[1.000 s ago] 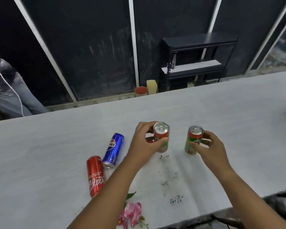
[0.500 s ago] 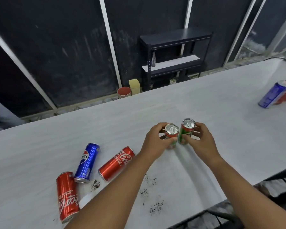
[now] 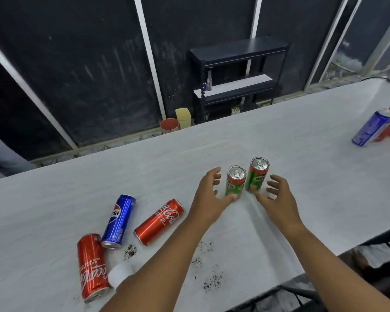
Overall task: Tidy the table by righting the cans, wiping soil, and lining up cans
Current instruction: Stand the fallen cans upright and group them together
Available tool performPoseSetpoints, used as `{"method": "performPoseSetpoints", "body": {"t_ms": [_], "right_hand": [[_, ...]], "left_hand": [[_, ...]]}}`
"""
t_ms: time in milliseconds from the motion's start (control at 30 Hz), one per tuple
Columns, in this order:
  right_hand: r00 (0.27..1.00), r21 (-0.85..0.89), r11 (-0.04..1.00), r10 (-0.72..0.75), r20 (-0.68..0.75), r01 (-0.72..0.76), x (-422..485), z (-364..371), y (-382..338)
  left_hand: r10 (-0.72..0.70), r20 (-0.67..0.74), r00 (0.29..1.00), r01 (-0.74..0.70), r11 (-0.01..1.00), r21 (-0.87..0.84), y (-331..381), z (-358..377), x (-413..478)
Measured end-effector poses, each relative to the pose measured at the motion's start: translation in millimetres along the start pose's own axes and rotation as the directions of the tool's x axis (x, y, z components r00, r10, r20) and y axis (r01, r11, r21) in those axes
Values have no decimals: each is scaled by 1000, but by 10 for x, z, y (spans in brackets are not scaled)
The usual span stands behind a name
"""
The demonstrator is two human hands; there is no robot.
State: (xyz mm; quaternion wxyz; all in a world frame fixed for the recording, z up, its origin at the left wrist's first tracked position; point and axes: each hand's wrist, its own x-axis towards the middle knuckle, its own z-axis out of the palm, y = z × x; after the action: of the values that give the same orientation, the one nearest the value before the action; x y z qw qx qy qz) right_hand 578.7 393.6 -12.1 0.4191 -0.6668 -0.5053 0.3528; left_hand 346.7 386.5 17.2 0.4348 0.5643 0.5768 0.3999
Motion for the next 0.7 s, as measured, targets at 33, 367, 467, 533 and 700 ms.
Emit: {"method": "performPoseSetpoints", "body": {"t_ms": [33, 367, 467, 533, 700], "right_hand": [[1000, -17, 1000, -10, -29, 9, -100, -1, 16], [934, -85, 956, -253, 251, 281, -1091, 759, -357], [879, -58, 938, -299, 371, 343, -1160, 1051, -539], [861, -55, 936, -296, 415, 348, -1154, 1213, -625], [889, -119, 968, -151, 432, 222, -1069, 1526, -775]], "left_hand": [[-6, -11, 1000, 5, 1000, -13, -26, -80, -81], [-34, -324, 946, 57, 996, 62, -337, -1586, -863], [-57, -426, 903, 107, 990, 96, -505, -2064, -1152], [-85, -480, 873, 141, 987, 82, -630, -2334, -1382], [-175, -564, 807, 254, 965, 63, -895, -2725, -1931]]}}
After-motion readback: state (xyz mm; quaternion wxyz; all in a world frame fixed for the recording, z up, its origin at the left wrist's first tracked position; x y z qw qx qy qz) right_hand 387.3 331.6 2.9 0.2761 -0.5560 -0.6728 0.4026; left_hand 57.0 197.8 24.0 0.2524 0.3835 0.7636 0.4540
